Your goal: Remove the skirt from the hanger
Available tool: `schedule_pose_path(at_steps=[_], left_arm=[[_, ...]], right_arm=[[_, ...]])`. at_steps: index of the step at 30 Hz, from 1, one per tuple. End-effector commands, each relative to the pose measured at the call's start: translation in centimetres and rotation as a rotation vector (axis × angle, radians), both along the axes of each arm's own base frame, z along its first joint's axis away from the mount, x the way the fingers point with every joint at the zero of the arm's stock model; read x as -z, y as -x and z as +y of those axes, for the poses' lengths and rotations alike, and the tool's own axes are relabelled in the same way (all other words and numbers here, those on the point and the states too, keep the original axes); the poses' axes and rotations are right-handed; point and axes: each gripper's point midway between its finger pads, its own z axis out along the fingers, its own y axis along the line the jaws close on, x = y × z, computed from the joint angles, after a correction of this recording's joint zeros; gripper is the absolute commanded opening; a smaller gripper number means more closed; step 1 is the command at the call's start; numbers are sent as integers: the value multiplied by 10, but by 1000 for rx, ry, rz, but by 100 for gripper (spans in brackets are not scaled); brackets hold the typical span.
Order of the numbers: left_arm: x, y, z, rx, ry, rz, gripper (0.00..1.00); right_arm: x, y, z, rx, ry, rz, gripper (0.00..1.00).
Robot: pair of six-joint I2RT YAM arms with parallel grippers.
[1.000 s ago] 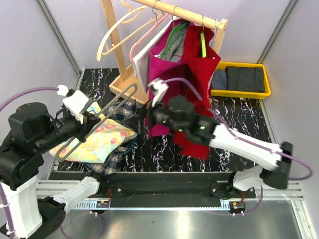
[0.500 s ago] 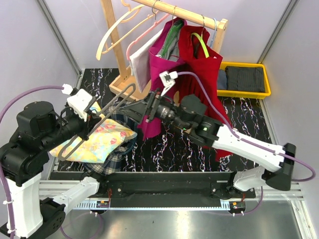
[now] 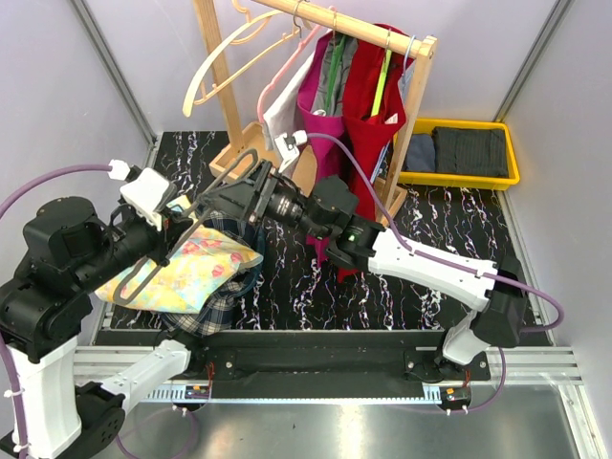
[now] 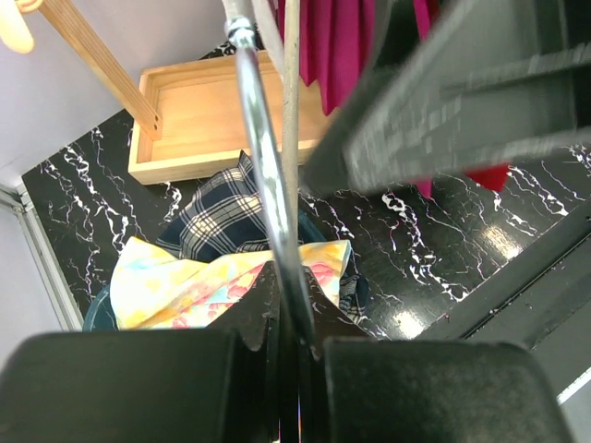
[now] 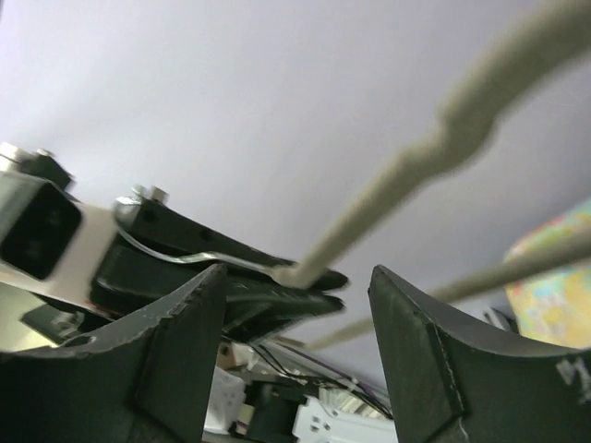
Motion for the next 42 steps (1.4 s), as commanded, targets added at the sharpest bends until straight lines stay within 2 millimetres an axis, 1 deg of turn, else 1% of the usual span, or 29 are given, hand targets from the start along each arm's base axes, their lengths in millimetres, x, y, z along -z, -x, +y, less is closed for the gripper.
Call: schedule_pose_path(at_steps=[1,2,4,7,10,11,13,14,15,17,18,20,21,22,23,24,25,26,27,28,29,31,32,36,37,40,42], left_arm=[[-18,-4,-2,-4,44,-72,0],[-18,-3,-2,-7,47,-72,0],[-19,-4,-3,-6,50,-74,0],[-21,-2,-3,-3,59,-79,0],[-22,-1,-2,-3,63,-82,0],[-23,-1,-2,-5,64,-85,0],[-24,0,-2,-5,66,-87,0],[-25,1,-1,-5,68,-91,0],[-26,2,-1,-7,70,-93,0],[-26,2,-1,-5,73,-91,0],[-27,3,-1,-5,74,-94,0],[-29,2,0,-12,77,-101,0],[-30,1,2,-24,75,-105,0],[-30,1,3,-30,73,-110,0],[-31,0,4,-41,74,-112,6],[-31,0,5,-43,76,-111,10],[-34,1,6,-49,84,-119,16],[-35,2,6,-49,88,-121,26],[-38,4,7,-48,93,-131,29],[-41,8,8,-47,99,-134,30],[-41,9,9,-48,98,-136,31],[-41,13,11,-49,94,-135,31],[-40,15,13,-55,91,-135,31],[-38,21,18,-67,91,-148,23],[-38,21,19,-70,92,-151,16],[-40,23,19,-70,101,-159,0],[-42,24,17,-59,107,-165,0]], right_arm=[[-73,10,-12,-52,-226,-44,68],[-71,8,-9,-52,-224,-40,67],[-74,6,-9,-44,-241,-35,65],[-74,2,-5,-37,-245,-24,61],[-71,-1,-1,-33,-244,-22,56],[-67,-3,3,-32,-234,-18,55],[-68,-3,6,-38,-237,-13,55],[-63,-5,11,-43,-227,-9,54],[-65,-4,12,-47,-234,-7,52],[-63,-6,15,-48,-230,-3,47],[-65,-6,15,-46,-234,-6,42],[-67,-8,12,-31,-238,-5,34],[-68,-9,11,-22,-238,-15,25],[-72,-8,8,-15,-241,-23,21],[-76,-10,5,5,-245,-24,16],[-78,-12,2,25,-241,-39,8],[-82,-13,-1,40,-244,-46,4],[-90,-17,-6,66,-256,-52,2],[-93,-18,-8,76,-260,-60,0],[-96,-24,-11,96,-266,-60,0],[-103,-26,-15,106,-280,-64,0],[-111,-31,-19,128,-291,-67,0],[-117,-32,-22,135,-302,-77,0],[-128,-39,-28,165,-324,-79,0],[-128,-40,-28,170,-326,-74,0],[-128,-41,-28,172,-331,-64,0],[-126,-42,-27,169,-333,-53,0]])
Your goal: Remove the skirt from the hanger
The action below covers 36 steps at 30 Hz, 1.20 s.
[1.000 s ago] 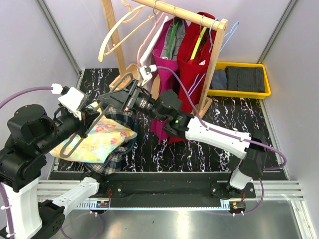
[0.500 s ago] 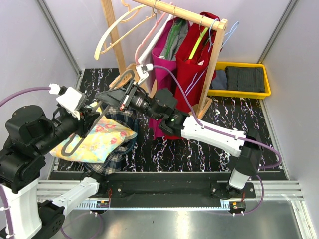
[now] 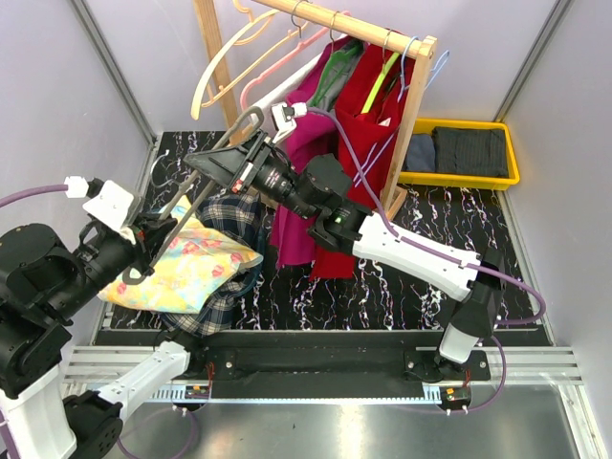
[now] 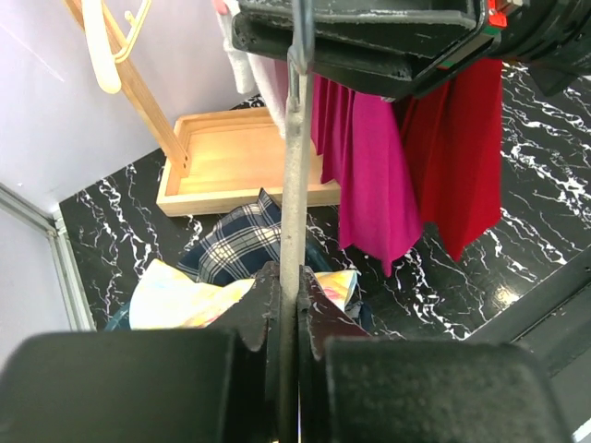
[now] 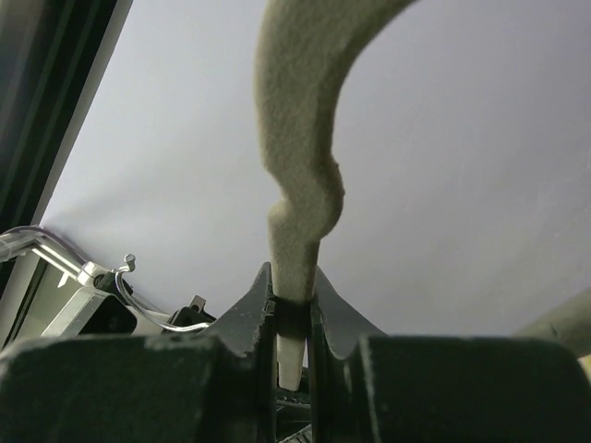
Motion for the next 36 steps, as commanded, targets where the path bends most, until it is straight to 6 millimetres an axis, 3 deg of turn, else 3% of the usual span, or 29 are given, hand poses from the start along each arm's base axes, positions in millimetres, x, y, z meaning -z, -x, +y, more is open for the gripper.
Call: schedule_pose_path(at_steps=[1,5,7,8,10,11,12,13,14,15,16,17,18,20,21,23,24,25,26,27,28,29,30,31,32,33,36], left_arm=[[-12,5,2,-1,24,-43,0],[-17,4,4,-12,31,-62,0],[-24,2,6,-29,34,-84,0],[-27,0,11,-54,31,-102,0],[-41,-6,16,-84,16,-168,0],[-47,-11,23,-120,-1,-200,0],[-51,-18,28,-157,-18,-223,0],[-68,-26,33,-195,-19,-297,0],[-75,-35,43,-267,-24,-330,0],[-71,-48,43,-292,-49,-341,0],[-91,-56,45,-325,-13,-418,0],[-93,-66,46,-353,-14,-432,0],[-91,-78,41,-348,-23,-435,0],[-97,-103,24,-320,-10,-443,0],[-102,-109,20,-311,2,-447,0],[-106,-135,4,-280,7,-448,0],[-115,-139,1,-269,23,-463,0],[-121,-147,0,-255,28,-473,0],[-114,-169,-5,-247,21,-440,0],[-131,-170,-4,-241,67,-457,0],[-132,-179,1,-226,68,-446,0],[-121,-204,-3,-211,64,-391,0],[-131,-201,3,-205,74,-379,0],[-128,-204,-9,-127,63,-353,0],[-112,-223,-15,-96,44,-293,0],[-114,-217,-16,-70,27,-274,0],[-92,-224,-27,13,-17,-196,0]], right_arm=[[-50,-13,-36,101,-142,-8,0],[-36,-14,-34,104,-108,7,4],[-30,-12,-35,100,-83,7,23],[-14,-13,-30,100,-37,15,36],[-6,-8,-34,92,-3,9,70],[14,-6,-32,102,52,-1,81],[8,2,-43,107,49,-26,92],[22,6,-43,113,86,-41,99],[30,16,-42,121,143,-92,100],[22,25,-53,135,148,-120,100],[35,29,-54,154,198,-160,100],[35,39,-55,149,206,-190,100],[27,47,-66,170,195,-214,100],[32,57,-72,201,231,-283,100],[23,72,-81,209,215,-305,100],[29,79,-87,226,246,-336,100],[22,85,-97,237,230,-334,100],[30,87,-100,240,242,-333,100],[31,87,-105,248,239,-324,100],[25,87,-119,269,216,-310,100],[34,86,-122,276,225,-291,100],[35,85,-128,290,220,-278,100],[31,83,-140,316,200,-264,100],[38,80,-143,329,208,-250,100],[38,80,-146,338,206,-244,100],[34,80,-153,349,194,-242,100],[31,76,-161,377,189,-235,100]])
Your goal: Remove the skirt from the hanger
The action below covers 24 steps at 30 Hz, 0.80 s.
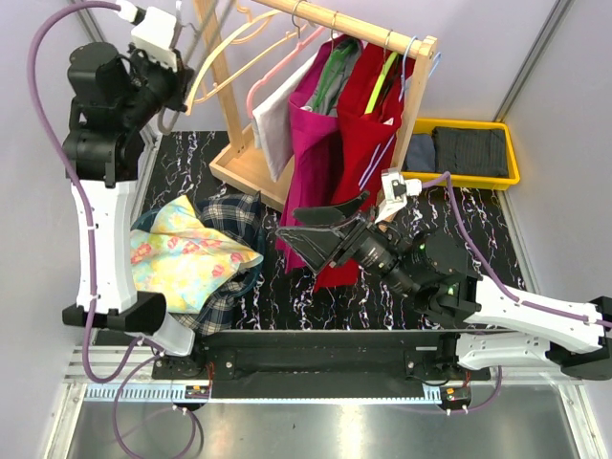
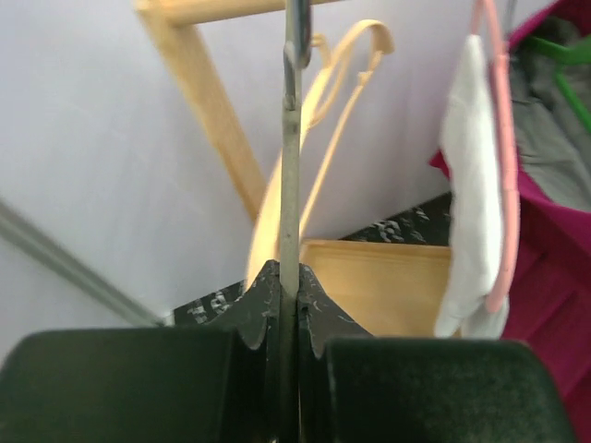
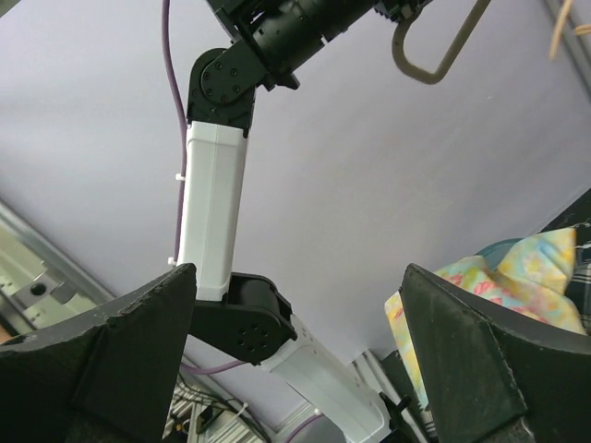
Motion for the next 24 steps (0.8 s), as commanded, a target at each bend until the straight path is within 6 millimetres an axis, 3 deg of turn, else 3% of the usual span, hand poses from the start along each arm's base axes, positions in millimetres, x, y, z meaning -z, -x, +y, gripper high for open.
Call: schedule_pose_path(at_steps=[1,6,7,8,13,15,18,20,21,22,23,24], left_arm=[[-2,30,-34,237,-34,37,0],[37,45,-37,295,-102,144,0],[37,52,-34,283,-114,138,0],[53,49,-31,276,-128,175,0],[70,59,-20,244,-139,208,0],[81,54,-16,227,-159,228,0],[76,42,-12,198,-165,220,0],[64,21,-10,172,-163,197,0],[75,-5,-8,148,-165,231,0],[49,-11,-6,127,-163,161,0],[43,-21,-7,116,-161,145,0],[54,-47,-8,96,-166,166,0]], right_arm=[[-11,-12,-17,92,-37,4,100],[-11,-13,-18,102,-36,2,100],[-11,-13,-18,102,-36,3,100],[-12,-14,-18,105,-38,3,100],[-14,-13,-18,104,-40,-2,100],[-16,-12,-18,100,-45,-3,100],[-20,-12,-18,93,-53,-4,100],[-19,-12,-18,96,-52,-3,100],[-19,-11,-19,95,-55,-3,100],[-20,-11,-21,95,-57,-2,100],[-17,-12,-21,98,-55,2,100],[-16,-12,-21,97,-56,9,100]])
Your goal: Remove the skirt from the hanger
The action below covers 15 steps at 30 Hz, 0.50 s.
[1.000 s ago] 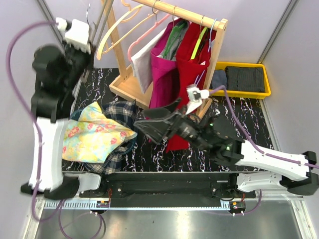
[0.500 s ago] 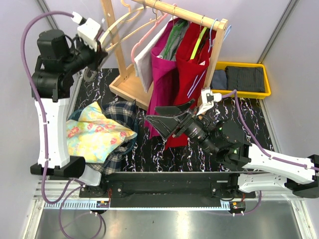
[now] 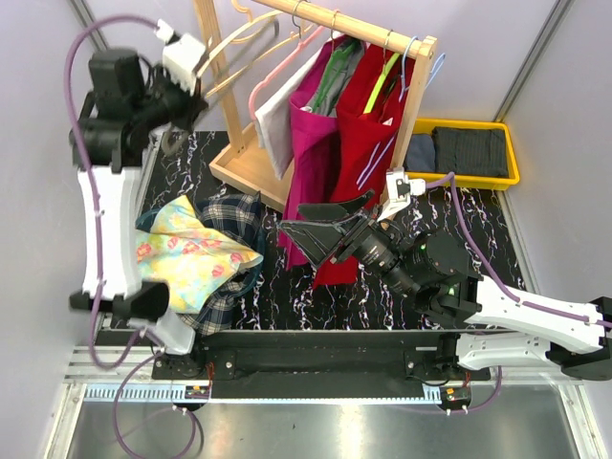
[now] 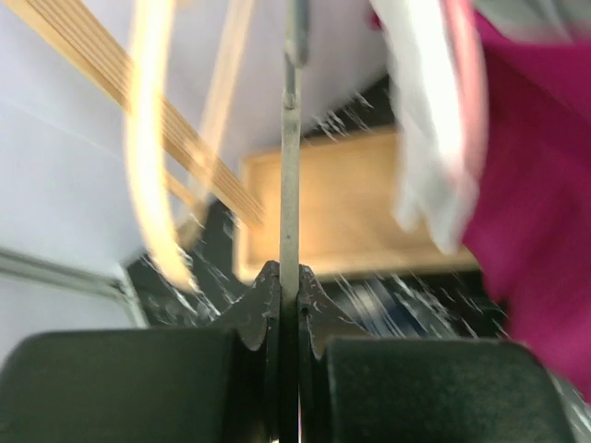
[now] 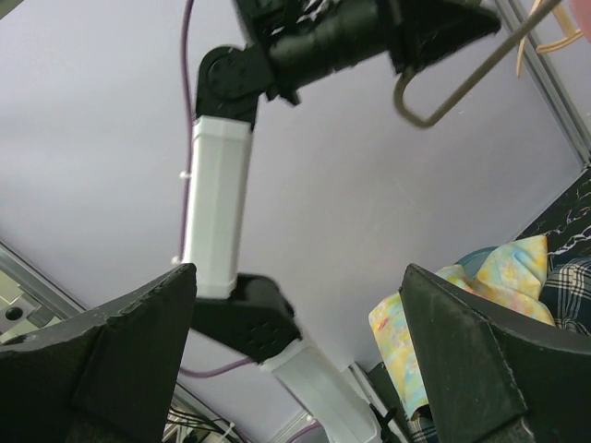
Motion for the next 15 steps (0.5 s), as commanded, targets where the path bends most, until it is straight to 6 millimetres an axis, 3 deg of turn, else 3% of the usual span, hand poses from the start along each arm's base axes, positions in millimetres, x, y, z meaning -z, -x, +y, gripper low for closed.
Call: schedule_pose_path(at_steps=[1,2,4,5,8,12,15], left_arm=[[-53,-62,5,-87,-11,-204,0],[-57,-68,-6,-68,-25,-232,0],[-44,-84,-16,-65,-60,-226,0],[-47,-88,-30,-37,-76,-262,0],[-32,-93,-47,-10,-95,-242,0],[-20,-109,-54,-13,-88,-226,0],[-28,-121,-51,-51,-86,-274,0]], right_arm=[[-16,0,-14,23,-57,-7,100],[-13,0,-15,25,-54,-3,100],[-12,0,-19,32,-62,1,100],[-9,-3,-20,47,-58,3,100],[-11,-4,-29,70,-66,-5,100],[-10,-4,-34,78,-68,-10,100],[-6,-5,-36,84,-69,-4,100]])
